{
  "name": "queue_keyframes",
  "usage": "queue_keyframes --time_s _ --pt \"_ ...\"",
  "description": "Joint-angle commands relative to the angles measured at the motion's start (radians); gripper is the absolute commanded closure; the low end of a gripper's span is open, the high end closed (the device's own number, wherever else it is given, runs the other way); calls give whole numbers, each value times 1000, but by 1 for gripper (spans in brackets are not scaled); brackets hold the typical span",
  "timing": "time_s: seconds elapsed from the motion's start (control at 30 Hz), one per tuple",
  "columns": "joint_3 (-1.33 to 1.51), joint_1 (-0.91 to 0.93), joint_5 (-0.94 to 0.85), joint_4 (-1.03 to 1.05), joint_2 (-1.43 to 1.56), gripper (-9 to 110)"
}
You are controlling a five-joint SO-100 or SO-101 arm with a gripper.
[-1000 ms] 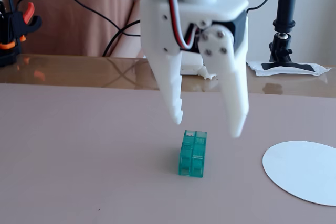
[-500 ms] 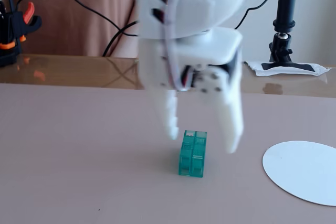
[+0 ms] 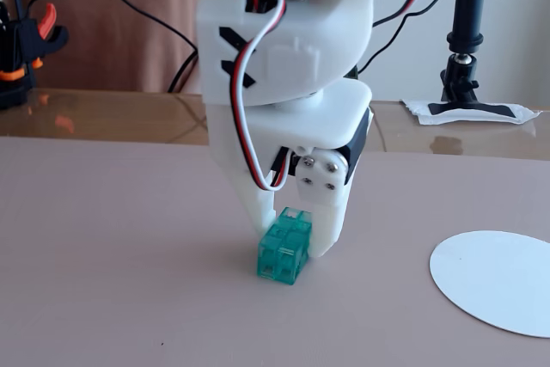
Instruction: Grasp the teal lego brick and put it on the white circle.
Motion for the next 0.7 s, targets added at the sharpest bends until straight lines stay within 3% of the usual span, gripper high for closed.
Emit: queue_keyframes --time_s 0.0,0.23,0.5,0.67 --pt "-38 0 26 3 6 102" --pt "-48 -8 153 2 114 102" --pt "40 -78 431 -80 373 102" --pt "51 -147 712 -140 492 102"
